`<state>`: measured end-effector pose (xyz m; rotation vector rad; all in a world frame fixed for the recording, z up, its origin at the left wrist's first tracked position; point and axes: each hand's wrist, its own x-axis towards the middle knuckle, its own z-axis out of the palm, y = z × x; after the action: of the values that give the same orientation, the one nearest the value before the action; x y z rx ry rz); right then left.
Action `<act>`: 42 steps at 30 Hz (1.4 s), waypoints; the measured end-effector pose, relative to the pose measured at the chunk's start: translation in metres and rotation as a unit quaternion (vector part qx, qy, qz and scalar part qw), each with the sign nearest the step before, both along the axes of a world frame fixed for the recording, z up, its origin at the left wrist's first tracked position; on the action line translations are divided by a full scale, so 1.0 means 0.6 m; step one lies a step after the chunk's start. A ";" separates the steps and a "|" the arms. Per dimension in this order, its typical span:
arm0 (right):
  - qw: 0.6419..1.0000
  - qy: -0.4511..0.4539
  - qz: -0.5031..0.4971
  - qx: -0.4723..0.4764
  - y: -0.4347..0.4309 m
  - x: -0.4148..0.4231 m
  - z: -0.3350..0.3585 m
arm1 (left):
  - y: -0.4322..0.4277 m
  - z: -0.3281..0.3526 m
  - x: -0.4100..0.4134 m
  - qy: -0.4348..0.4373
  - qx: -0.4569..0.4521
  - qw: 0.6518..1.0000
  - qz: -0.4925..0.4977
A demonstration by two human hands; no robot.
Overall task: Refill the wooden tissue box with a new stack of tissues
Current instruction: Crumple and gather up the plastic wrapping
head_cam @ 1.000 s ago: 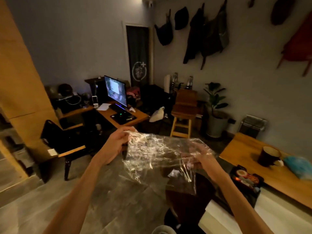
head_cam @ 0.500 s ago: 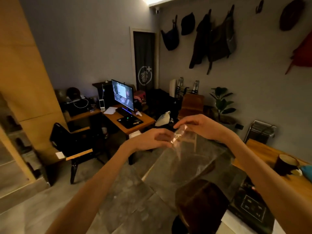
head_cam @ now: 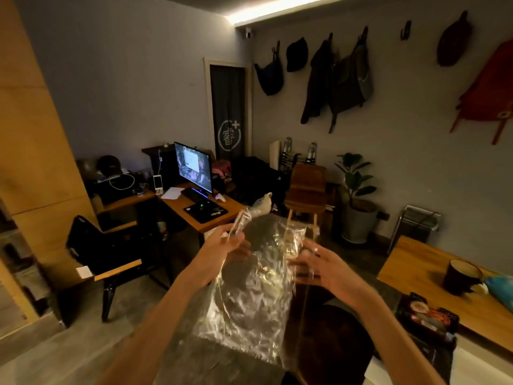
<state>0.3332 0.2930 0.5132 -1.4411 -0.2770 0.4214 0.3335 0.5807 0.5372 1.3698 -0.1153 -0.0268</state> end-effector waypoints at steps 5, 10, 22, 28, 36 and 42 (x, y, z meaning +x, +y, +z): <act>0.996 -0.026 -0.083 -0.014 0.049 -0.018 -0.014 | 0.019 -0.031 -0.015 0.018 0.007 1.000 -0.003; 0.998 -0.015 -0.059 -0.011 0.060 -0.016 -0.012 | 0.045 -0.029 -0.036 0.054 -0.093 0.990 -0.092; 0.999 -0.035 -0.010 -0.014 0.067 -0.019 0.014 | 0.049 0.017 -0.053 -0.005 -0.136 0.985 -0.103; 0.997 0.011 -0.030 0.076 0.041 -0.022 0.020 | 0.036 -0.025 -0.065 0.018 0.020 0.997 -0.076; 0.999 -0.014 0.022 -0.018 0.013 -0.033 0.036 | 0.034 -0.010 -0.073 0.041 0.036 0.997 -0.061; 0.993 0.031 0.106 0.032 -0.001 -0.029 0.025 | 0.043 -0.023 -0.090 -0.023 0.042 0.999 -0.014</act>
<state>0.3159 0.2926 0.5283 -1.3388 -0.3918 0.6229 0.2797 0.6067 0.5236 1.4524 -0.1741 -0.0247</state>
